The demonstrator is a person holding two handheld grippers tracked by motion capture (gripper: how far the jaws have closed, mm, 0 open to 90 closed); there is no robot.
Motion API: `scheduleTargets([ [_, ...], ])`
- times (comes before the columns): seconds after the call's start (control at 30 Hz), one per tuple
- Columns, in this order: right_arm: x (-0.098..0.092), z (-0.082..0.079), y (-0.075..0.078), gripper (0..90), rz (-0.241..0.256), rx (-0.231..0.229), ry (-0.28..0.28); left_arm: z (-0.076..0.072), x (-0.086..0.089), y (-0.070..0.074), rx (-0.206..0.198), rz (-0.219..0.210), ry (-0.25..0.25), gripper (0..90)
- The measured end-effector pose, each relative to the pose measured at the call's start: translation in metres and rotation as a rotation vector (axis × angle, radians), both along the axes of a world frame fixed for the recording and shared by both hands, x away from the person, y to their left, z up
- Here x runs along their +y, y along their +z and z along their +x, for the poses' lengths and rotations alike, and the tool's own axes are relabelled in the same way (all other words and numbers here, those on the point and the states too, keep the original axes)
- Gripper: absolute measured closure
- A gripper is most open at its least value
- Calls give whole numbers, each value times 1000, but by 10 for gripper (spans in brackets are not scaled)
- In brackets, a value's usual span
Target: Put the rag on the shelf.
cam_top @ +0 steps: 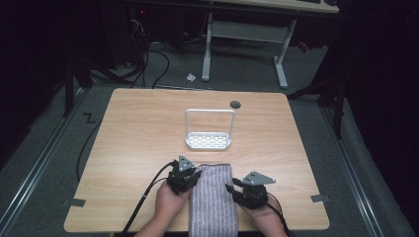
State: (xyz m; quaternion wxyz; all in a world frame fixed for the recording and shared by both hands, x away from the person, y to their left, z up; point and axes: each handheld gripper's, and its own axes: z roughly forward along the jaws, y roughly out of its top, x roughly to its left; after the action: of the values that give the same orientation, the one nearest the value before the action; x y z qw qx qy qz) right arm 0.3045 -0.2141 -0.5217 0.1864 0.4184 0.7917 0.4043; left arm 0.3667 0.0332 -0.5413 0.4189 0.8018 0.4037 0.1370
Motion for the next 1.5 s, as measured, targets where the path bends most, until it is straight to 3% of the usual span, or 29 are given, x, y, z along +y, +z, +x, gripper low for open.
scheduleTargets([
  [0.07,4,20,3,547,3,1,-43,1,1,0,14,-19,3,752],
  [0.17,6,49,-1,511,17,48,-112,2,3,0,24,-32,2,763],
  [0.23,8,62,-7,508,0,79,-130,2,3,0,26,-34,2,770],
  [0.27,10,64,-10,514,-3,98,-130,2,3,0,29,-35,5,773],
  [0.33,13,62,-14,543,-14,90,-122,1,3,0,34,-41,9,778],
  [0.53,11,52,-17,811,-2,80,-78,-2,1,0,47,-51,13,784],
  [0.6,11,51,-17,827,-10,70,-70,-2,1,0,48,-52,8,786],
  [0.67,12,41,-15,841,-11,28,-69,-2,4,-1,59,-91,-27,787],
  [0.8,9,27,-9,842,7,-50,-86,-9,9,5,-8,-164,-32,785],
  [1.0,9,13,2,840,48,-150,-106,-26,12,15,-125,-177,-22,785],
  [1.17,15,11,1,841,47,-179,-100,-31,15,21,-158,-177,-20,785],
  [1.27,19,6,5,841,38,-235,-98,-37,18,29,-202,-204,-9,785],
  [1.3,19,6,5,841,38,-235,-98,-37,18,29,-202,-204,-9,785],
  [1.37,19,3,9,842,45,-263,-98,-44,18,35,-247,-215,-1,785],
  [1.4,19,-1,15,842,54,-297,-88,-52,19,41,-296,-223,4,785],
  [1.43,19,-1,15,842,54,-297,-88,-52,19,41,-296,-223,4,785],
  [1.5,19,-6,22,842,56,-342,-90,-56,19,46,-323,-229,8,785],
])
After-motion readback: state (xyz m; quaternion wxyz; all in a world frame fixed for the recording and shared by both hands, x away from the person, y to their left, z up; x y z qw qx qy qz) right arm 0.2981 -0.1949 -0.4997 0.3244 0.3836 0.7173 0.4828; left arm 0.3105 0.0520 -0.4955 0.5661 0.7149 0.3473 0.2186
